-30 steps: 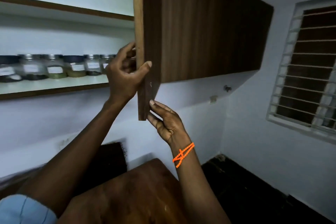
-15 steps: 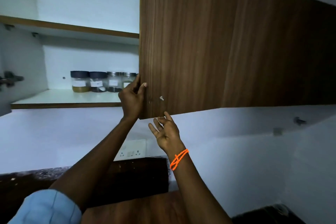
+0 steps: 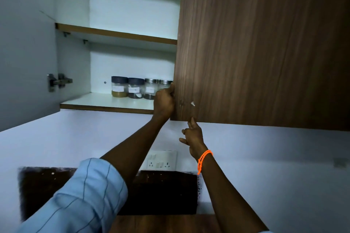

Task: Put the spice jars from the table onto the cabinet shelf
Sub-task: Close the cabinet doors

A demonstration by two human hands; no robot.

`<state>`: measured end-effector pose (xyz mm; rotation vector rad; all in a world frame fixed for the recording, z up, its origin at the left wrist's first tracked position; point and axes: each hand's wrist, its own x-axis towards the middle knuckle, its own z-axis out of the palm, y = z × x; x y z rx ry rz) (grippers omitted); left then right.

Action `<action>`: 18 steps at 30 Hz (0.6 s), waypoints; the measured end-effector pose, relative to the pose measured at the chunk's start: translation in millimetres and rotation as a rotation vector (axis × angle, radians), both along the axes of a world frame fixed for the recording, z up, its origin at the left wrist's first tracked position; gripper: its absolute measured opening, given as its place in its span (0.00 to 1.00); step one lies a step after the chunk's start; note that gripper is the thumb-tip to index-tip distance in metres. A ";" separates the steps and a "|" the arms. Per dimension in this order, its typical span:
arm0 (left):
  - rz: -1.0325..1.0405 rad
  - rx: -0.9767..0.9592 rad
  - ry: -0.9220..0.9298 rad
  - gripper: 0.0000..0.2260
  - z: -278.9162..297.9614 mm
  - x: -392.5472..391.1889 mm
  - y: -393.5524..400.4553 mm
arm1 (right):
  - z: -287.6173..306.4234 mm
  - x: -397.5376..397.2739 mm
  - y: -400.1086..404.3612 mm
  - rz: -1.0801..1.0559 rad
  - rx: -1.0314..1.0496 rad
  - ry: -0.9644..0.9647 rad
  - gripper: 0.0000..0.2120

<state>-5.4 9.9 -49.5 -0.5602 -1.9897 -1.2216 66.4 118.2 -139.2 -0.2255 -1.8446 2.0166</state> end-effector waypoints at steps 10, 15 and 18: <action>0.087 0.076 0.051 0.18 -38.7 34.3 -26.4 | -5.5 -4.7 -25.8 -0.234 0.022 0.006 0.26; 0.222 0.180 0.082 0.17 -57.1 63.8 -85.8 | -7.4 4.7 -81.9 -0.114 0.095 0.031 0.19; 0.303 0.231 0.141 0.15 -59.8 89.6 -134.8 | -8.1 8.0 -127.0 0.004 0.143 0.054 0.18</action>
